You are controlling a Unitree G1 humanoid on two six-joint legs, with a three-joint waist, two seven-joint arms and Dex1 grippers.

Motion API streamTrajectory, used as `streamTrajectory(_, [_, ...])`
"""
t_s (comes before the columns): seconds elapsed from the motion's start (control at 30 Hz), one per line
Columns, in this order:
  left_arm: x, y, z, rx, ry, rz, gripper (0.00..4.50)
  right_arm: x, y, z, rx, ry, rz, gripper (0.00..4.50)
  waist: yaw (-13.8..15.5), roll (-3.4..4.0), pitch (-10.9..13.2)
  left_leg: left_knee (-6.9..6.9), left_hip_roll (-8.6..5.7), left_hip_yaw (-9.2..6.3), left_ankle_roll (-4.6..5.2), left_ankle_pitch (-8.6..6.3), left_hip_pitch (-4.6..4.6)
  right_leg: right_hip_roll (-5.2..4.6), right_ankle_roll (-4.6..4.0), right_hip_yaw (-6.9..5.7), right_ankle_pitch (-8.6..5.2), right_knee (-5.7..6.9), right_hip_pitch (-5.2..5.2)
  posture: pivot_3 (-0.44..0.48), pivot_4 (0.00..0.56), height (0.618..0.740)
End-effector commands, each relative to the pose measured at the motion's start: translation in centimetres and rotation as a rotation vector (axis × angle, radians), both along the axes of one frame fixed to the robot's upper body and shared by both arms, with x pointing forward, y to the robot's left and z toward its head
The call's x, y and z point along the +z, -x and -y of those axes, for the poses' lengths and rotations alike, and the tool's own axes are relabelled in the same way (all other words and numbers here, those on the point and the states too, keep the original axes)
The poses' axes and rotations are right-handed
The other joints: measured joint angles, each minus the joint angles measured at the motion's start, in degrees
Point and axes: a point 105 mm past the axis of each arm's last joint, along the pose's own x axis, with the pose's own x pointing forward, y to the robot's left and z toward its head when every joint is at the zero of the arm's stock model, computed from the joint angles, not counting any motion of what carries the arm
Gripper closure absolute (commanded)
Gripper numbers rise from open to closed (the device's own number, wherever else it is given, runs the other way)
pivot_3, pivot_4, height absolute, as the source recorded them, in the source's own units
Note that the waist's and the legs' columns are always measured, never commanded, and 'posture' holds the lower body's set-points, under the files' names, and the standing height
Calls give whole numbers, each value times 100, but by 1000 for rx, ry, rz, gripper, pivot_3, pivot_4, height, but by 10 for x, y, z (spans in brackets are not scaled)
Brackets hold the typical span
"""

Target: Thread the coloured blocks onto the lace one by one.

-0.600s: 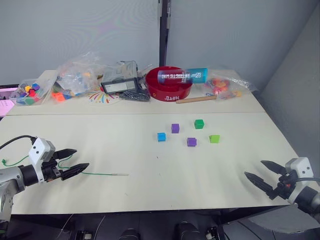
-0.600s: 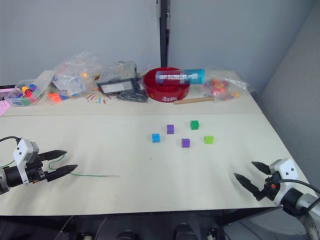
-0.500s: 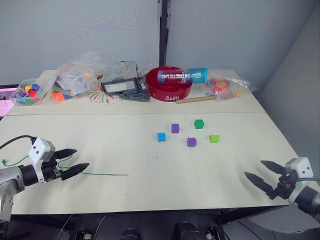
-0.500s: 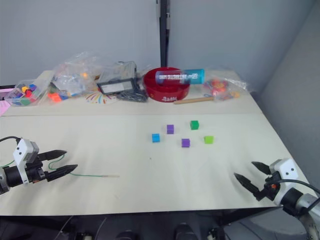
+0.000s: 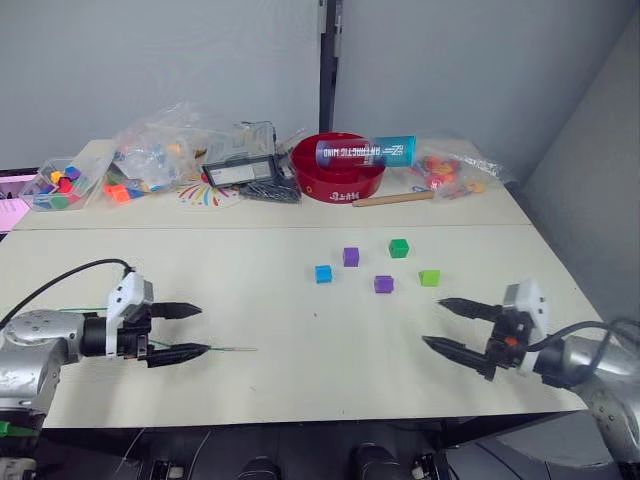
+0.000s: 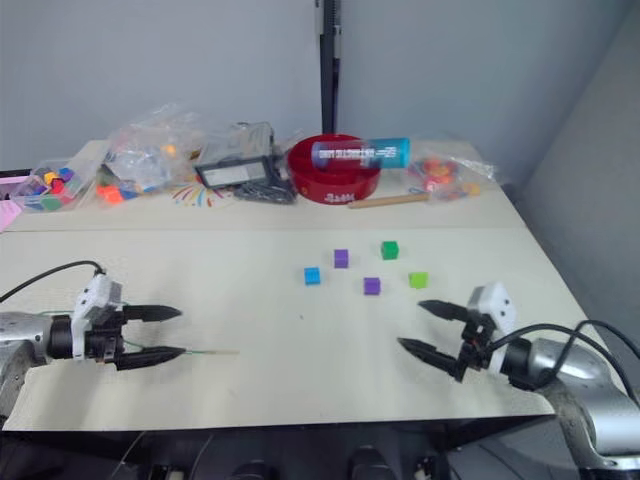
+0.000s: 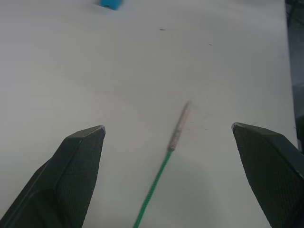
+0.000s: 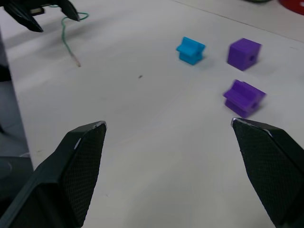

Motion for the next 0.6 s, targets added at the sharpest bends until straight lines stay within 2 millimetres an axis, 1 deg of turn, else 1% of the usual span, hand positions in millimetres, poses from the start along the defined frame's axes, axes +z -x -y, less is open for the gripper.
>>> streamTrajectory(0.03, [-6, 1, 5, -74, -53, 26, 0, 11, 3, -10, 56, 2, 29, 49, 4, 0, 0, 0, 0, 0, 0, 0, -1, 0, 0, 0, 0, 0, -1, 0, 150, 731])
streamTrajectory(0.07, [-9, 2, 6, -90, -61, 26, 0, 12, 3, -11, 62, 2, 29, 49, 8, 0, 0, 0, 0, -1, 0, 0, -2, 0, 0, -1, 0, 0, -2, 0, 150, 731])
streamTrajectory(0.13, [-23, 1, 11, -118, -73, 21, 0, 14, 4, -15, 68, 0, 37, 49, 12, 1, 0, 1, 0, -2, 0, 0, -3, 0, 0, -1, 0, 0, -2, 0, 150, 731])
streamTrajectory(0.2, [-33, -1, 13, -135, -81, 18, 0, 15, 5, -16, 67, -2, 39, 49, 19, 1, 0, 5, -2, -1, 0, 0, -4, -1, 0, -1, 0, 1, -1, 0, 150, 731])
streamTrajectory(0.43, [-47, -7, 21, -163, -68, 9, 0, 14, 10, -15, 41, -4, 35, 49, 77, 10, -9, 20, -7, -6, 1, 0, -5, -5, 2, -3, 1, 7, 5, 0, 150, 731])
streamTrajectory(0.53, [-62, -2, 15, -181, -106, -52, 846, 15, 12, -14, 20, -7, 41, 0, 82, 17, -13, 31, -7, -6, 1, -1, -4, -5, 3, -2, 1, 14, 7, 0, 150, 731])
streamTrajectory(0.6, [-66, 0, 12, -183, -111, -82, 1500, 17, 14, -14, 12, -10, 43, 0, 72, 22, -17, 31, -7, -6, 3, -2, -2, -4, 3, -2, 0, 15, 8, 0, 150, 731])
